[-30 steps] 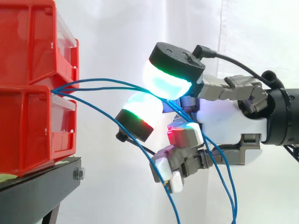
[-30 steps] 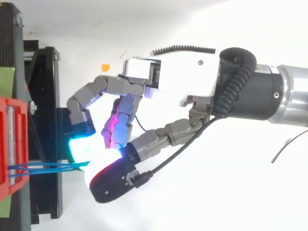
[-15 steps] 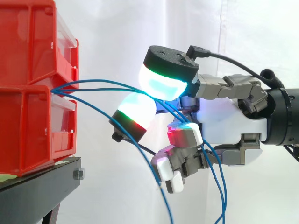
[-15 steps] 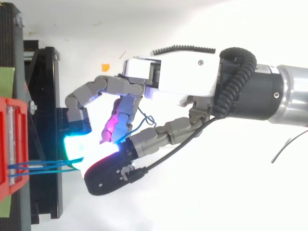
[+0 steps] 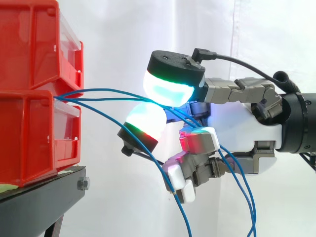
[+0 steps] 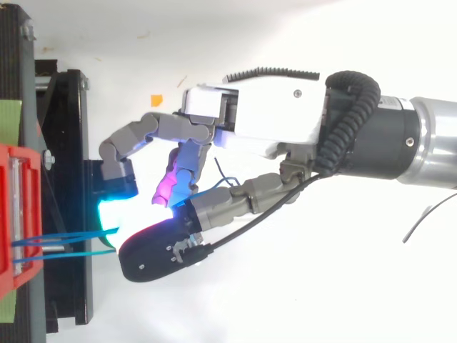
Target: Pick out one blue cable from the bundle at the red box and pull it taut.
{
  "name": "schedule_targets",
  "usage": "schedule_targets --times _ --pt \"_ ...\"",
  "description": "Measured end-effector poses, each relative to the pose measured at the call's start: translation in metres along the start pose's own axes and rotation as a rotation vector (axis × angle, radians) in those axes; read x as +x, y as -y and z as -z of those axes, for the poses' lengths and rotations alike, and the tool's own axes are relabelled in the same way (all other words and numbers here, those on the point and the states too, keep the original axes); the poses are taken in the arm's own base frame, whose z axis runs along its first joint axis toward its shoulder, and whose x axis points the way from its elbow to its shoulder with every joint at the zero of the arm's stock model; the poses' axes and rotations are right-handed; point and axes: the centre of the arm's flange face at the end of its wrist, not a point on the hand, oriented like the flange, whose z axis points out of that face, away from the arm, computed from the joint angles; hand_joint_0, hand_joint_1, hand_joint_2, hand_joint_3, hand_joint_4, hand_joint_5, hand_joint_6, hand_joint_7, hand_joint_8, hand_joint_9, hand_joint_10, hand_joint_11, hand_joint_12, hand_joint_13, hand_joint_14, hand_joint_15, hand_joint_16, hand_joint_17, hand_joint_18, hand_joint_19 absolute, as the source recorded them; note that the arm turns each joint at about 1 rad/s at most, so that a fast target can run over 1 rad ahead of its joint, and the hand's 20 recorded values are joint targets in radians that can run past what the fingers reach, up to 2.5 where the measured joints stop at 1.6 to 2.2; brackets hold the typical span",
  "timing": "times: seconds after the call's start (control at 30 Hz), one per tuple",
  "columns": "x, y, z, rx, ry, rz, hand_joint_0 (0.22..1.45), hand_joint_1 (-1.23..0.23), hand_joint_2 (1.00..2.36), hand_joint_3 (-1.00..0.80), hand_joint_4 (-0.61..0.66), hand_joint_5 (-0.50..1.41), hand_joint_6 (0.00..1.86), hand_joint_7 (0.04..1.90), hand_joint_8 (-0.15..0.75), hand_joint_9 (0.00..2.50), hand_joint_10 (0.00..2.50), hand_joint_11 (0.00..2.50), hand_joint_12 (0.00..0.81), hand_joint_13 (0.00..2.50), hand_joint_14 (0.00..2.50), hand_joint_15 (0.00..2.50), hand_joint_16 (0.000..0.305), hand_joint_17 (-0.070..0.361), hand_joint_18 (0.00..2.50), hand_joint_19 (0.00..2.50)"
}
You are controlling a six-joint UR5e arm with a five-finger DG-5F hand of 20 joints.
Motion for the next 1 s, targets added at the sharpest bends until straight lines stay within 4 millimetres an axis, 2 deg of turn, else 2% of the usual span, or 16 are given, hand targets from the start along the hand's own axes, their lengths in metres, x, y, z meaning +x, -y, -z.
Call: schedule_targets --times 0.2,0.43,0.53,0.6,0.67,0.77,0.93,1.0 --pt "0.0003 -0.0002 0.0001 0.001 -0.001 -0.001 0.58 -0.60 1.02 -0.11 0.14 -0.09 0.83 1.26 0.294 1.46 0.03 0.75 0.367 1.12 0.02 0.47 0.058 0.129 0.92 0.65" --pt "-0.0006 -0.0001 0.0001 0.001 0.000 -0.001 0.59 -0.82 1.02 -0.18 0.16 -0.10 0.86 1.33 0.274 1.42 0.03 0.80 0.337 1.08 0.02 0.49 0.050 0.113 0.85 0.68" --pt "-0.0008 -0.0001 0.0001 0.001 0.000 -0.001 0.60 -0.87 1.02 -0.19 0.15 -0.10 0.87 1.32 0.271 1.41 0.03 0.81 0.332 1.08 0.02 0.49 0.050 0.112 0.85 0.67" --pt "-0.0008 -0.0001 0.0001 0.001 0.000 0.000 0.63 -0.92 1.02 -0.17 0.12 -0.10 0.89 1.36 0.278 1.49 0.03 1.01 0.324 1.10 0.02 0.52 0.049 0.110 0.87 0.65" --pt "-0.0008 0.0001 0.0001 0.001 0.001 0.000 0.66 -0.94 1.02 -0.16 0.10 -0.10 0.89 1.40 0.272 1.51 0.03 1.05 0.321 1.10 0.02 0.52 0.049 0.109 0.87 0.64" --pt "-0.0008 -0.0001 0.0001 0.001 0.001 0.000 0.72 -0.95 1.02 -0.22 0.08 -0.10 0.90 1.41 0.268 1.52 0.03 1.09 0.319 1.10 0.02 0.52 0.048 0.108 0.87 0.62" --pt "-0.0008 -0.0001 0.0001 0.001 0.001 0.001 0.80 -0.93 1.00 -0.46 0.03 -0.10 0.92 1.48 0.266 1.56 0.04 1.11 0.307 1.12 0.02 0.53 0.046 0.104 0.88 0.62" --pt "-0.0009 0.0000 0.0001 0.001 0.001 0.001 0.80 -0.92 1.00 -0.50 0.01 -0.10 0.92 1.50 0.264 1.57 0.04 1.12 0.304 1.12 0.02 0.53 0.046 0.104 0.89 0.62"
